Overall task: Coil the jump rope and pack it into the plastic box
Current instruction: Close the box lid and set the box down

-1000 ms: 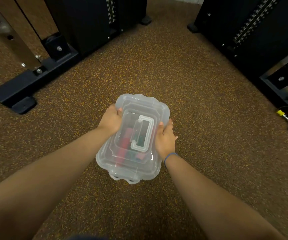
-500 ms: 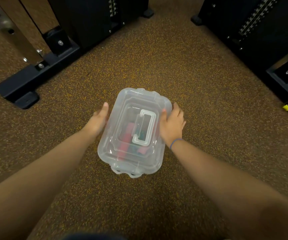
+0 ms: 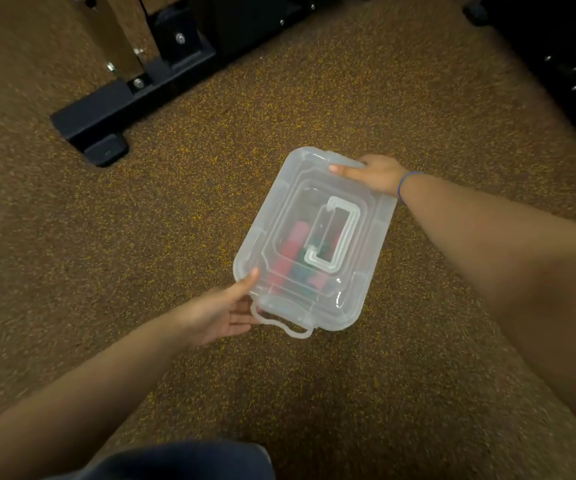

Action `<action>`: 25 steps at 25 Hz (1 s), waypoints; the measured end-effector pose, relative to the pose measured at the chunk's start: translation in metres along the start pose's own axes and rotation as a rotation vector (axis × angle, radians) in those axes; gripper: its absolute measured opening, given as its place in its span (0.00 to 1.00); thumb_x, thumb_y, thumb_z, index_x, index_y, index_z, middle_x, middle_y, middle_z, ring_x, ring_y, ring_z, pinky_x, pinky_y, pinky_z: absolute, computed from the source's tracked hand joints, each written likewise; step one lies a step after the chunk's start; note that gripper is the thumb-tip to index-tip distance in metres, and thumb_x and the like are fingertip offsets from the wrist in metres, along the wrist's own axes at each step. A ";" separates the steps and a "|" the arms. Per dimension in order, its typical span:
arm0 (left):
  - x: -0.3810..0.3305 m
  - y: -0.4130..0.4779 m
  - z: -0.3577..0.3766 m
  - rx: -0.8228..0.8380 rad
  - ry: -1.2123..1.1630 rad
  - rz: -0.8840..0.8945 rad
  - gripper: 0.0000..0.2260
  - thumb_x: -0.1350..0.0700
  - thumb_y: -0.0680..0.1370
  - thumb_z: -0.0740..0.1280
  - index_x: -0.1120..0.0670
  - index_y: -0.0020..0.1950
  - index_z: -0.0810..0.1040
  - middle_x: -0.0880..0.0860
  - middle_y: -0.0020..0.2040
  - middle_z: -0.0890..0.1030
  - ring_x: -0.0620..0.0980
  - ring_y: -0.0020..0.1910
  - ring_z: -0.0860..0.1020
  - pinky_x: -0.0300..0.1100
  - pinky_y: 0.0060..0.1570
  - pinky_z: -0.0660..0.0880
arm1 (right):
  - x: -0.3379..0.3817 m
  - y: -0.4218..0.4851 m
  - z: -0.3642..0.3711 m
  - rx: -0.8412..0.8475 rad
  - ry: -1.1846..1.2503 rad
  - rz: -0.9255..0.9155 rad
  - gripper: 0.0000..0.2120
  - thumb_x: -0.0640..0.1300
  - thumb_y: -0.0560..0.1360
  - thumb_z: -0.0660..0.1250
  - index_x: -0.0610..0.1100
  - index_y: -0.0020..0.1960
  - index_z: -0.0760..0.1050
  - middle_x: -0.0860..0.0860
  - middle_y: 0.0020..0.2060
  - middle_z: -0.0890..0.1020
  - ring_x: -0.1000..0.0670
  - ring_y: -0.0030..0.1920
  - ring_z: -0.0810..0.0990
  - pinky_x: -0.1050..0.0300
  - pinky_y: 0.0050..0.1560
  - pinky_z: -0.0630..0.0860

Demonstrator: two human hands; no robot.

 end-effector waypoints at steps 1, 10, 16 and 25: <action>0.004 -0.003 -0.002 -0.010 0.021 -0.010 0.39 0.32 0.61 0.70 0.57 0.62 0.73 0.58 0.58 0.80 0.56 0.59 0.78 0.49 0.64 0.72 | -0.001 0.002 -0.001 -0.007 0.020 0.000 0.45 0.77 0.60 0.62 0.45 0.63 0.73 0.46 0.62 0.76 0.44 0.60 0.76 0.51 0.59 0.73; 0.013 -0.029 0.003 -0.458 0.303 0.440 0.47 0.67 0.66 0.77 0.47 0.73 0.51 0.51 0.51 0.78 0.43 0.49 0.81 0.39 0.53 0.78 | 0.005 -0.008 -0.017 -0.303 0.129 -0.125 0.28 0.67 0.63 0.71 0.46 0.48 0.72 0.49 0.47 0.75 0.49 0.47 0.74 0.57 0.45 0.69; -0.001 -0.032 -0.003 -0.556 0.409 0.521 0.51 0.46 0.62 0.77 0.47 0.76 0.49 0.48 0.44 0.78 0.42 0.40 0.79 0.42 0.43 0.80 | 0.003 -0.010 -0.018 -0.335 0.149 -0.159 0.28 0.67 0.63 0.71 0.45 0.48 0.71 0.47 0.46 0.76 0.47 0.46 0.75 0.50 0.48 0.75; 0.005 -0.031 -0.013 -0.596 0.212 0.514 0.53 0.52 0.61 0.77 0.51 0.77 0.49 0.52 0.42 0.82 0.46 0.39 0.82 0.36 0.42 0.79 | 0.009 -0.010 -0.015 -0.281 0.158 -0.161 0.27 0.65 0.66 0.70 0.46 0.52 0.72 0.46 0.47 0.78 0.45 0.47 0.77 0.52 0.46 0.76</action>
Point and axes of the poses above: each hand's wrist, its own y-axis towards the middle knuckle, its own z-axis out of the palm, x = y × z, the point moved 10 cm from there along y, towards the middle knuckle
